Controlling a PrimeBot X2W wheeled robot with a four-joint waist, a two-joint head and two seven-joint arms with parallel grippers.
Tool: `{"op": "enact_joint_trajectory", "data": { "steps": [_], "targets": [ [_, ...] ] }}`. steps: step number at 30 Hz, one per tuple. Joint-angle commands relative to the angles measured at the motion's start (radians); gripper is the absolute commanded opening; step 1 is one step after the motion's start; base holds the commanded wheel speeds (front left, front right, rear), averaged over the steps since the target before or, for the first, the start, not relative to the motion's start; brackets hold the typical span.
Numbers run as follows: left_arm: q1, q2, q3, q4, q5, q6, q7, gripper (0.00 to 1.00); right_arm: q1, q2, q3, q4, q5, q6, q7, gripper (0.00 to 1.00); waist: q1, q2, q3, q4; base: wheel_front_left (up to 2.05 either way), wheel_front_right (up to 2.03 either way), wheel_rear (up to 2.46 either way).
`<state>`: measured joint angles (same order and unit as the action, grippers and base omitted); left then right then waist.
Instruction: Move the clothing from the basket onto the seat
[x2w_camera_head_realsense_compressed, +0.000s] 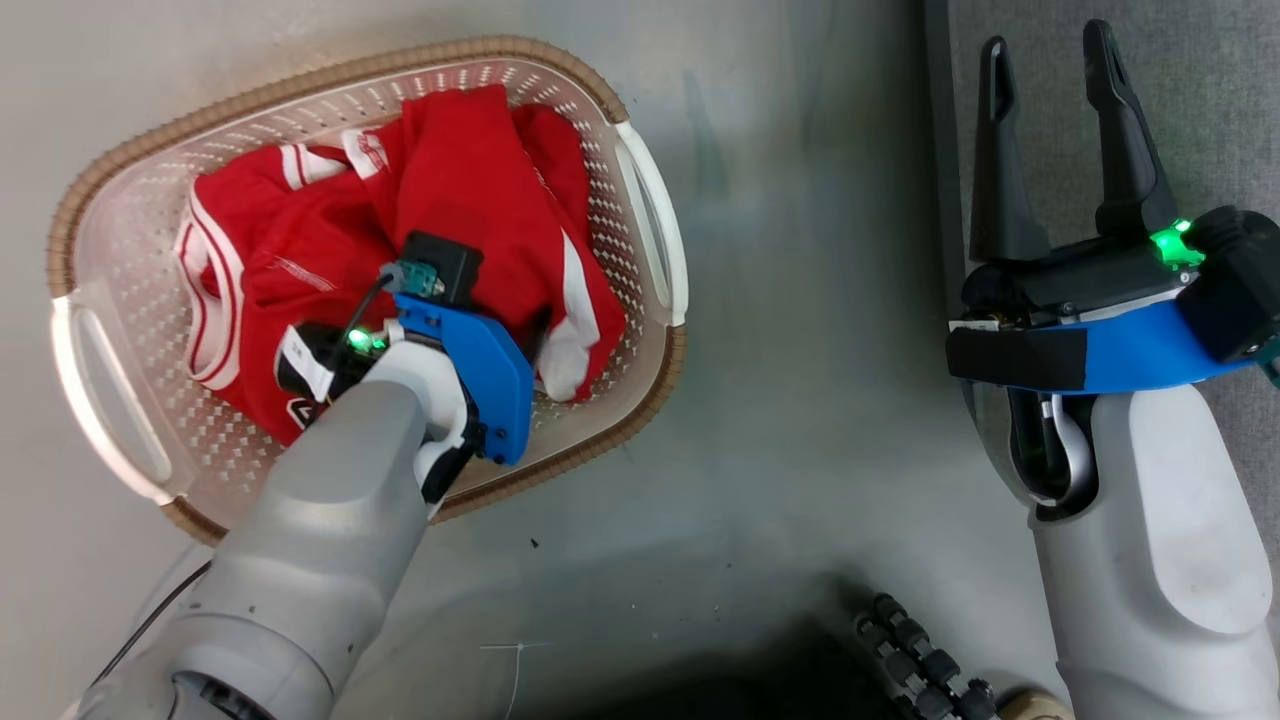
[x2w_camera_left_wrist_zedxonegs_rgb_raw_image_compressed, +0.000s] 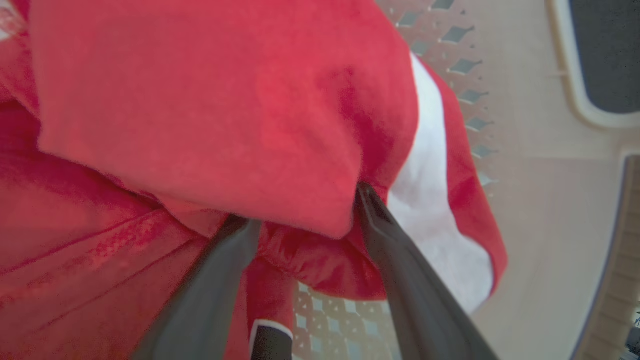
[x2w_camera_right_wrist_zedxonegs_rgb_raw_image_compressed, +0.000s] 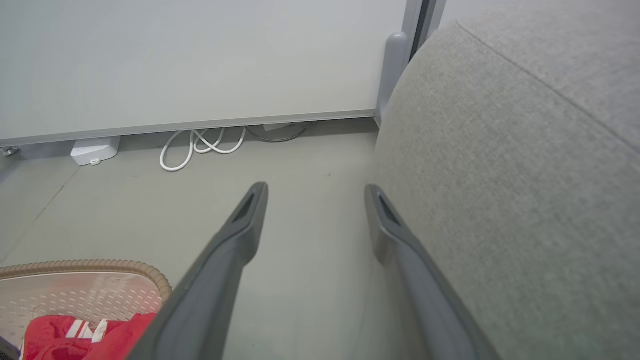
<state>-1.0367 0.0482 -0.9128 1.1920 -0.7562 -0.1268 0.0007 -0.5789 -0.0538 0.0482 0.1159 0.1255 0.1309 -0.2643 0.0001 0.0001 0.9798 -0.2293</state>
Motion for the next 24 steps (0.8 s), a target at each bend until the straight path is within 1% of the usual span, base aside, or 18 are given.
{"op": "enact_joint_trajectory", "data": {
  "steps": [1,7,10,13,17,18,19,20,24],
  "targets": [
    [-0.021,0.004,-0.008,0.014,0.006,0.003,-0.003,1.0,-0.02,0.003,0.004,-0.008,0.005,0.0,0.0,1.0,-0.0001,-0.0001,0.017,-0.013,0.0,0.0,0.0],
    [-0.081,0.005,-0.018,0.052,0.01,0.011,-0.022,1.0,-0.022,0.004,0.019,-0.027,0.019,0.0,0.0,1.0,-0.0001,-0.0001,0.051,-0.034,0.0,0.0,0.0],
    [-0.102,0.005,-0.014,0.065,0.005,0.029,-0.042,1.0,-0.022,0.005,0.024,-0.037,0.028,0.0,0.0,1.0,-0.0001,-0.0001,0.061,-0.04,0.0,0.0,0.0],
    [-0.122,0.005,-0.02,0.077,0.017,0.059,-0.062,1.0,-0.023,0.005,0.028,-0.042,0.033,0.0,0.0,1.0,-0.0001,-0.0001,0.068,-0.044,0.0,0.0,0.0],
    [-0.13,0.006,-0.028,0.086,0.021,0.069,-0.069,1.0,-0.023,0.005,0.032,-0.046,0.035,0.0,0.0,1.0,-0.0001,-0.0001,0.074,-0.046,0.0,0.0,0.0],
    [-0.133,0.006,-0.032,0.088,0.024,0.069,-0.074,0.49,-0.022,0.005,0.032,-0.047,0.034,0.0,0.0,1.0,-0.0001,-0.0001,0.075,-0.045,0.0,0.0,0.0],
    [-0.134,0.006,-0.035,0.088,0.026,0.068,-0.076,0.1,-0.022,0.005,0.033,-0.047,0.034,0.0,0.0,1.0,-0.0001,-0.0001,0.076,-0.044,0.0,0.0,0.0],
    [-0.134,0.006,-0.039,0.089,0.028,0.065,-0.078,0.0,-0.021,0.005,0.034,-0.047,0.033,0.0,0.0,1.0,-0.0001,-0.0001,0.076,-0.044,0.0,0.0,0.0],
    [-0.132,0.005,-0.047,0.092,0.027,0.057,-0.087,0.0,-0.019,0.005,0.036,-0.045,0.029,0.0,0.0,1.0,-0.0001,-0.0001,0.075,-0.041,0.0,0.0,0.0]
  ]
}}
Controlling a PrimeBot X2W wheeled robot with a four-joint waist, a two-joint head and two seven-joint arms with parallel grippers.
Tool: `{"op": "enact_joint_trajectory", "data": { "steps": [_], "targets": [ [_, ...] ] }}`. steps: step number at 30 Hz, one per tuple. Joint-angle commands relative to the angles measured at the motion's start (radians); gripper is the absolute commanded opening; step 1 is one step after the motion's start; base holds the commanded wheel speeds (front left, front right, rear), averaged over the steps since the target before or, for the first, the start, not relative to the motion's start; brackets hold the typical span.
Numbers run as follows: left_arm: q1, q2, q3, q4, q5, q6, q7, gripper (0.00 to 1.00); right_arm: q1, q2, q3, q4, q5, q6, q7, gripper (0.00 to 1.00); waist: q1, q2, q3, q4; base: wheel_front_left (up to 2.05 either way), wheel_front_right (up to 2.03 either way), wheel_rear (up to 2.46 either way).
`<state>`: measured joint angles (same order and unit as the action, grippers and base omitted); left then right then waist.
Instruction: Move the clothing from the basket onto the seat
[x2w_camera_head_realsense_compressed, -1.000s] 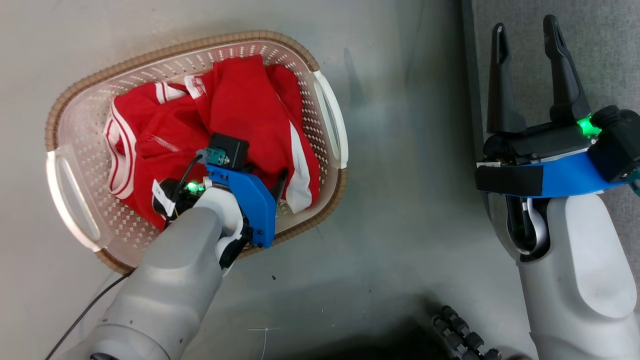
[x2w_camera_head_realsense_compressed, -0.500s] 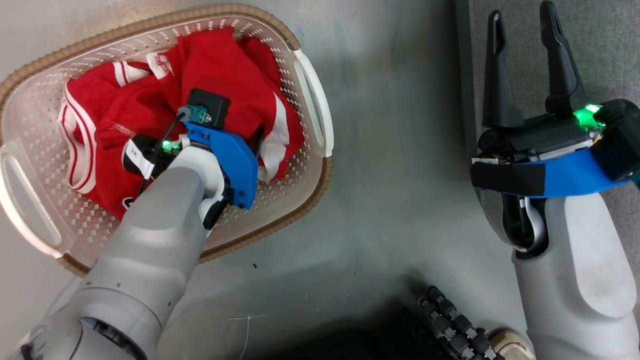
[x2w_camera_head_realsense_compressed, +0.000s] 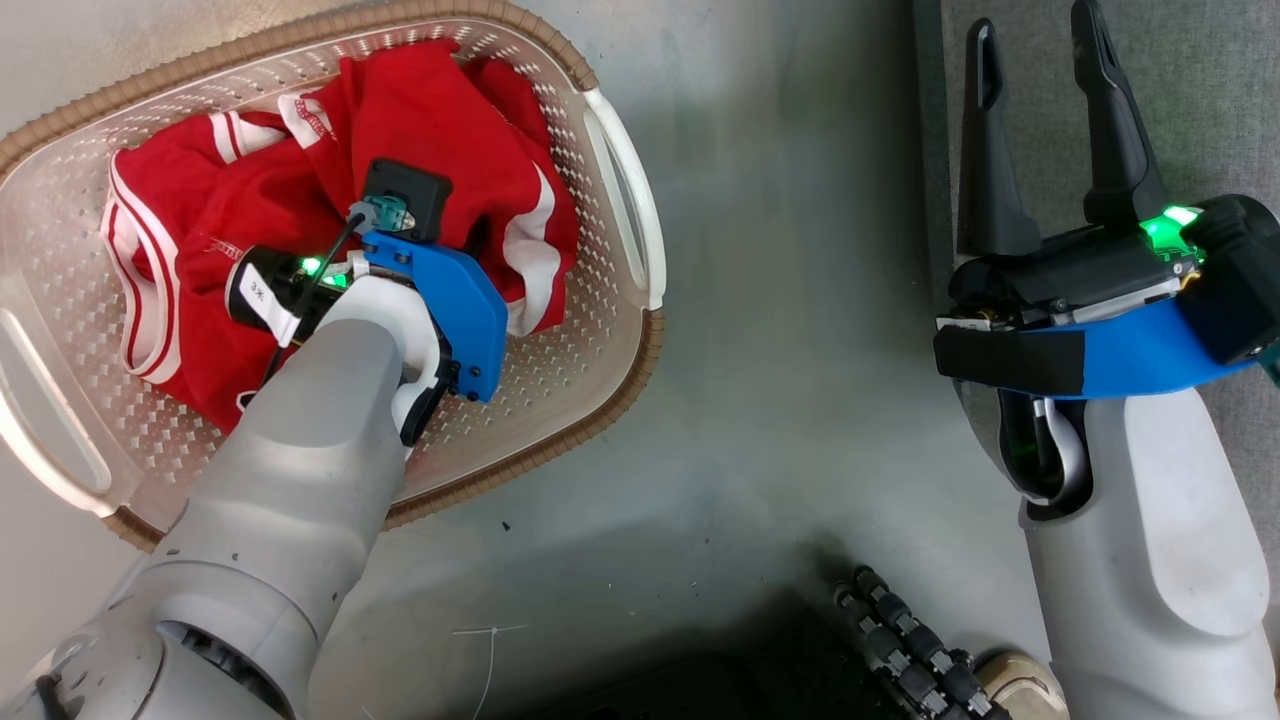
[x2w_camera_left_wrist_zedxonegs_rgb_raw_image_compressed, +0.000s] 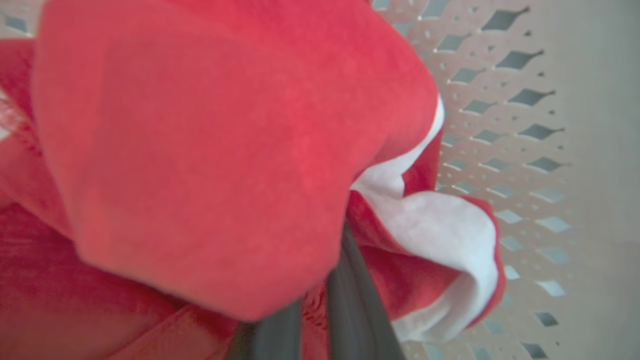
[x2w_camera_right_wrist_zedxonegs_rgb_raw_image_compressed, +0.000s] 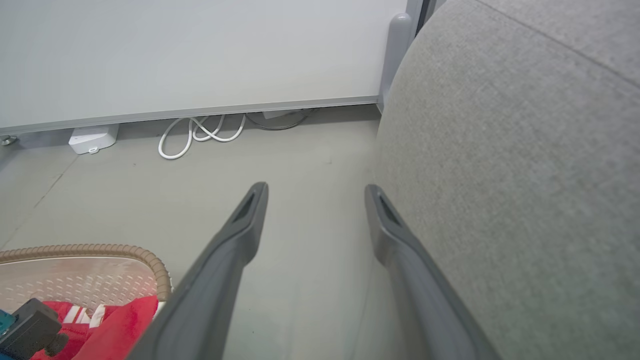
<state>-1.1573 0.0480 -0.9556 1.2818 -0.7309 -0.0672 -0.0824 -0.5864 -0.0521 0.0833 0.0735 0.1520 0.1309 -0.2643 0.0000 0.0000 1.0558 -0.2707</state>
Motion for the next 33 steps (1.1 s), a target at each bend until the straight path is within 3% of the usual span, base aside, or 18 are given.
{"op": "enact_joint_trajectory", "data": {
  "steps": [1,21,33],
  "targets": [
    [-0.012,0.006,-0.006,0.003,0.001,-0.004,-0.008,0.0,-0.013,0.003,0.001,-0.001,0.002,0.0,0.0,1.0,0.0,0.0,-0.001,0.001,0.0,0.0,0.0],
    [0.065,0.004,-0.117,-0.091,0.003,-0.048,-0.094,0.0,0.001,0.003,-0.011,0.037,-0.037,0.0,0.0,1.0,0.0,0.0,-0.116,0.059,0.0,0.0,0.0],
    [0.176,0.004,-0.204,-0.212,-0.047,-0.056,-0.16,0.0,0.049,-0.019,-0.023,0.072,-0.05,0.0,0.0,1.0,0.0,0.0,-0.272,0.132,0.0,0.0,0.0]
  ]
}}
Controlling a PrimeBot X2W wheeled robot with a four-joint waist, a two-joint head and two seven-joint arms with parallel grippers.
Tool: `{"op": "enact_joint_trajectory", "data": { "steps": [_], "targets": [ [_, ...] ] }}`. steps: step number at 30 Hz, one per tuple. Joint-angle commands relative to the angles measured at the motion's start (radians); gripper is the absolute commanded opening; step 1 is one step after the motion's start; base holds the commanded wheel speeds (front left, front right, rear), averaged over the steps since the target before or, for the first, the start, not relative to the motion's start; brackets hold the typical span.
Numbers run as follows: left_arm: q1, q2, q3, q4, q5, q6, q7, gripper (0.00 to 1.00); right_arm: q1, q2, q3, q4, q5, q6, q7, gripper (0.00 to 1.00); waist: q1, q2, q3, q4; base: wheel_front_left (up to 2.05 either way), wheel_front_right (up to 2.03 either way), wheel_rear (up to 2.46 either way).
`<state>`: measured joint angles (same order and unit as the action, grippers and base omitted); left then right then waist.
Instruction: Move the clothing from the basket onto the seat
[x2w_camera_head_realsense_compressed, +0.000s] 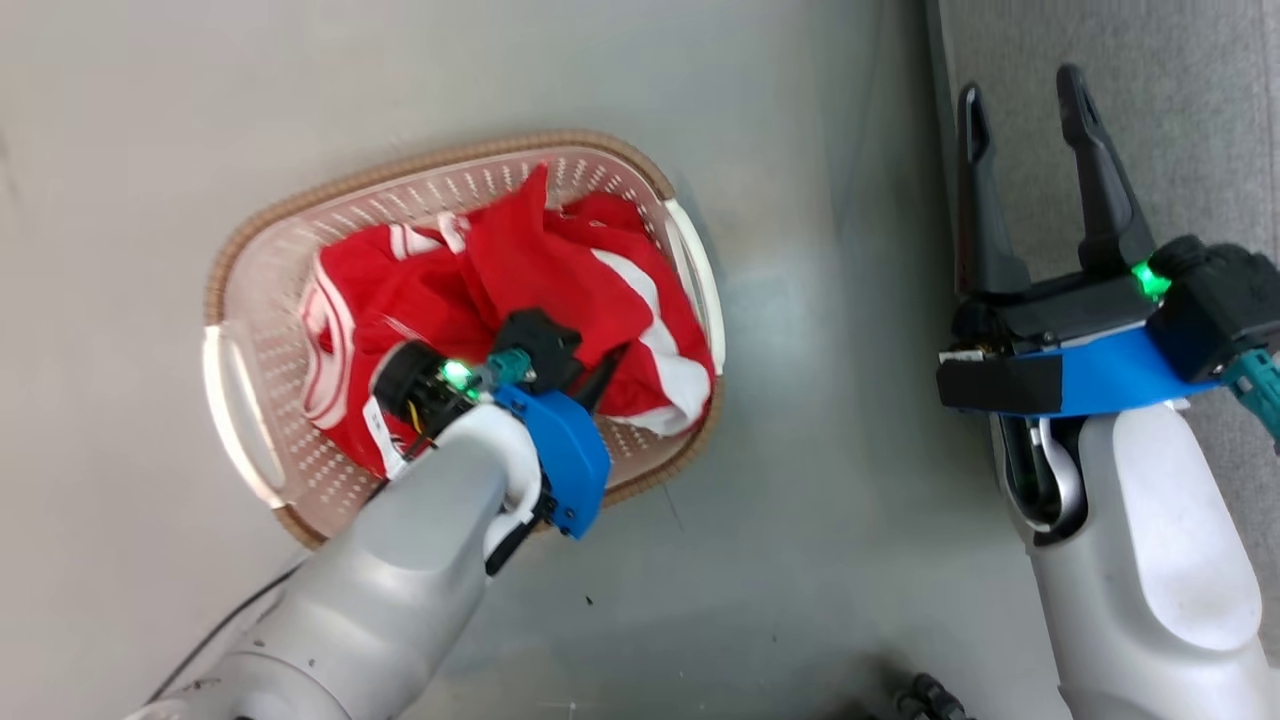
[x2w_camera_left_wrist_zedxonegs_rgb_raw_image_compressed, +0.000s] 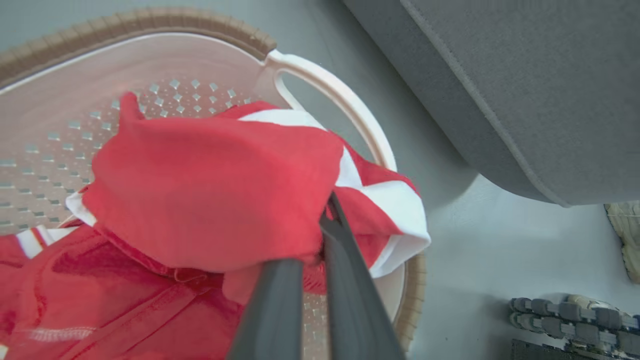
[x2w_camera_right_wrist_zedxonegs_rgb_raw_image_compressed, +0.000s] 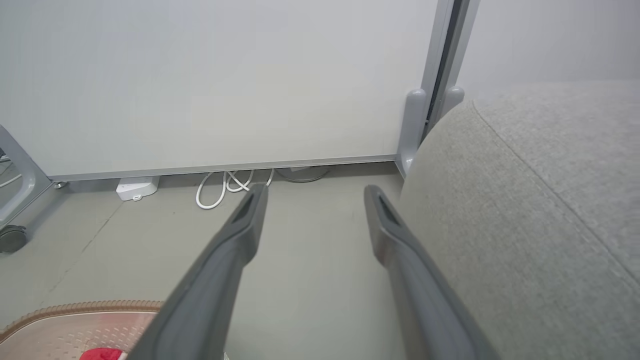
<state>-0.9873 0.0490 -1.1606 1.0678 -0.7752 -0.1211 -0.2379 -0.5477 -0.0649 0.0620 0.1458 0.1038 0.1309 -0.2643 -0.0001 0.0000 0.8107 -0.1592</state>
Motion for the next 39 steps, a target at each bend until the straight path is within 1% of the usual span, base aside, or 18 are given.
{"op": "enact_joint_trajectory", "data": {
  "steps": [1,10,18,28,33,39],
  "targets": [
    [0.014,0.003,-0.004,-0.008,-0.006,-0.001,-0.007,0.0,0.016,-0.009,-0.003,0.002,-0.003,0.0,0.0,1.0,0.0001,0.0,-0.041,0.026,0.0,0.0,0.0],
    [0.064,0.003,-0.026,-0.105,-0.032,0.031,-0.029,0.0,0.072,-0.032,-0.017,0.028,-0.013,0.0,0.0,1.0,0.0001,0.0,-0.168,0.089,0.0,0.0,0.0],
    [0.117,0.003,0.003,-0.216,0.039,0.083,-0.028,0.0,0.138,-0.031,-0.028,0.055,-0.019,0.0,0.0,1.0,0.0001,0.0,-0.301,0.119,0.0,0.0,0.0],
    [0.182,0.003,0.081,-0.308,0.118,0.097,-0.028,0.0,0.242,-0.024,-0.054,0.084,-0.026,0.0,0.0,1.0,0.0001,0.0,-0.462,0.146,0.0,0.0,0.0],
    [0.192,0.003,0.135,-0.358,0.156,0.102,-0.028,0.0,0.286,-0.022,-0.065,0.09,-0.034,0.0,0.0,1.0,0.0001,0.0,-0.519,0.16,0.0,0.0,0.0],
    [0.195,0.003,0.191,-0.414,0.184,0.097,-0.028,0.0,0.322,-0.017,-0.074,0.093,-0.043,0.0,0.0,1.0,0.0001,0.0,-0.584,0.173,0.0,0.0,0.0]
  ]
}}
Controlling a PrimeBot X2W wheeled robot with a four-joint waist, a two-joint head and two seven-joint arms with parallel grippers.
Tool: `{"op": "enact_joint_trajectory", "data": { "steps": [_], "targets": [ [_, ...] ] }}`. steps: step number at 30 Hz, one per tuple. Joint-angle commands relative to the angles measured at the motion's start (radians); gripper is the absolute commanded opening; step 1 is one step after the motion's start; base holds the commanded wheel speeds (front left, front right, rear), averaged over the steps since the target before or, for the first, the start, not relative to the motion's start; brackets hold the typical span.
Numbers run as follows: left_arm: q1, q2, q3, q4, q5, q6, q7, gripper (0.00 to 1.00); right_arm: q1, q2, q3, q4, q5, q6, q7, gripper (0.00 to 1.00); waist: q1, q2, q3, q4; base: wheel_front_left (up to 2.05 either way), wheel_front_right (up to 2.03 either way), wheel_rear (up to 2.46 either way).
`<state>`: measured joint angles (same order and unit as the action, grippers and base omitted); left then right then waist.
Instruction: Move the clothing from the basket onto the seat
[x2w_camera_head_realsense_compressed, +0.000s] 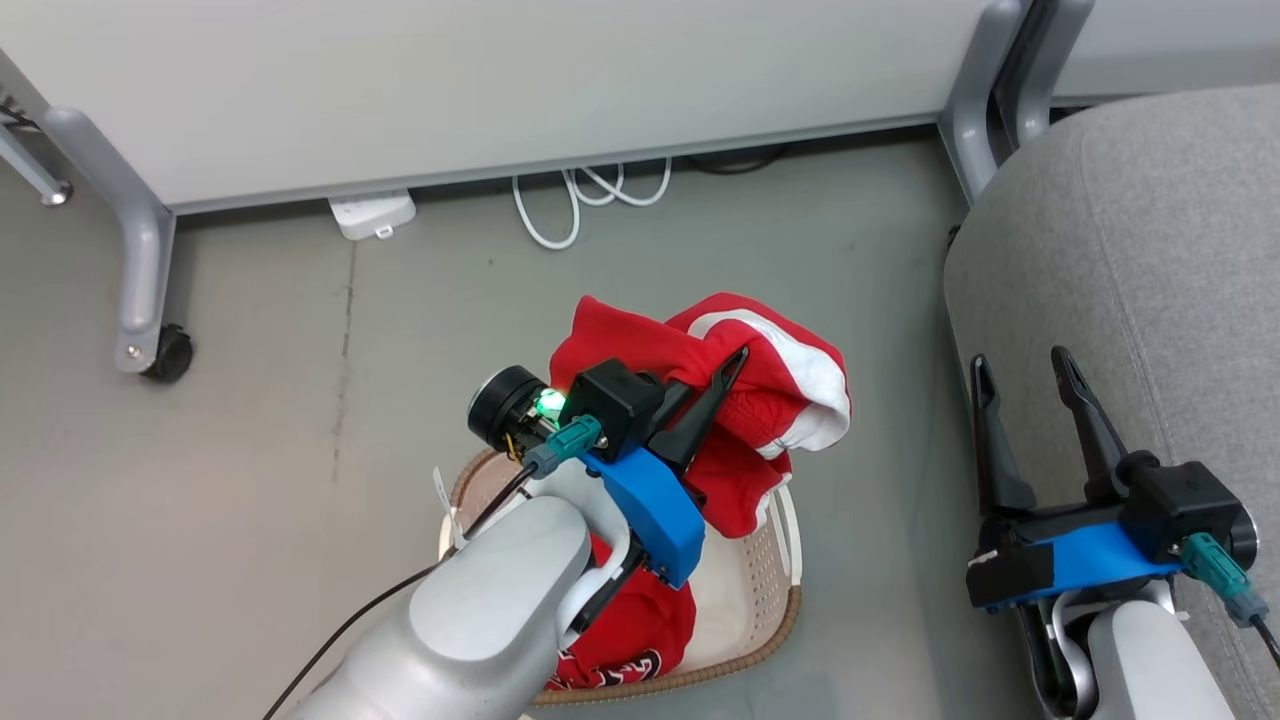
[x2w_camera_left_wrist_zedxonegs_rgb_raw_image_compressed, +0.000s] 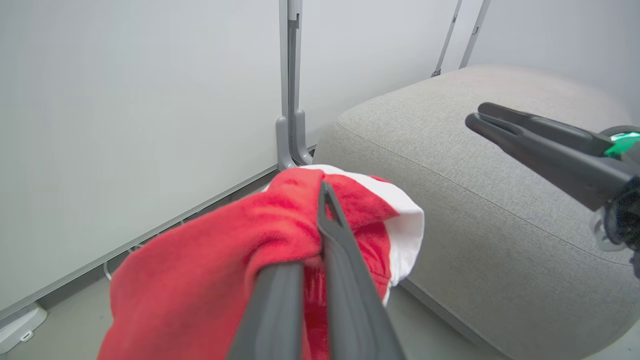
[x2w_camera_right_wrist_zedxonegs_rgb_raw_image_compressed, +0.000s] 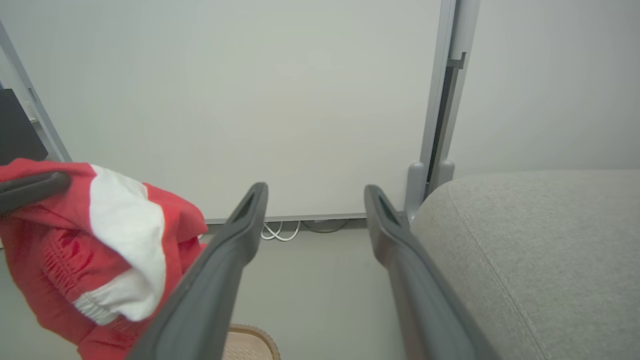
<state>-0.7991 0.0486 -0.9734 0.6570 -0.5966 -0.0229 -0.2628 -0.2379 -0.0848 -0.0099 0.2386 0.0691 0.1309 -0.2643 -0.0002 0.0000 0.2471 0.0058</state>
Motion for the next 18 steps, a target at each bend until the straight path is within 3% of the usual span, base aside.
{"op": "enact_joint_trajectory", "data": {
  "steps": [1,18],
  "targets": [
    [0.005,0.003,0.01,-0.007,0.011,-0.001,-0.003,0.0,0.019,0.003,-0.004,0.0,-0.01,0.0,0.0,1.0,0.0002,0.0,-0.031,0.011,0.0,0.0,0.0],
    [-0.065,0.003,0.014,-0.009,0.021,-0.022,-0.003,0.0,0.126,0.02,-0.018,0.011,-0.025,0.0,0.0,1.0,0.0002,0.0,-0.171,0.05,0.0,0.0,0.0]
  ]
}}
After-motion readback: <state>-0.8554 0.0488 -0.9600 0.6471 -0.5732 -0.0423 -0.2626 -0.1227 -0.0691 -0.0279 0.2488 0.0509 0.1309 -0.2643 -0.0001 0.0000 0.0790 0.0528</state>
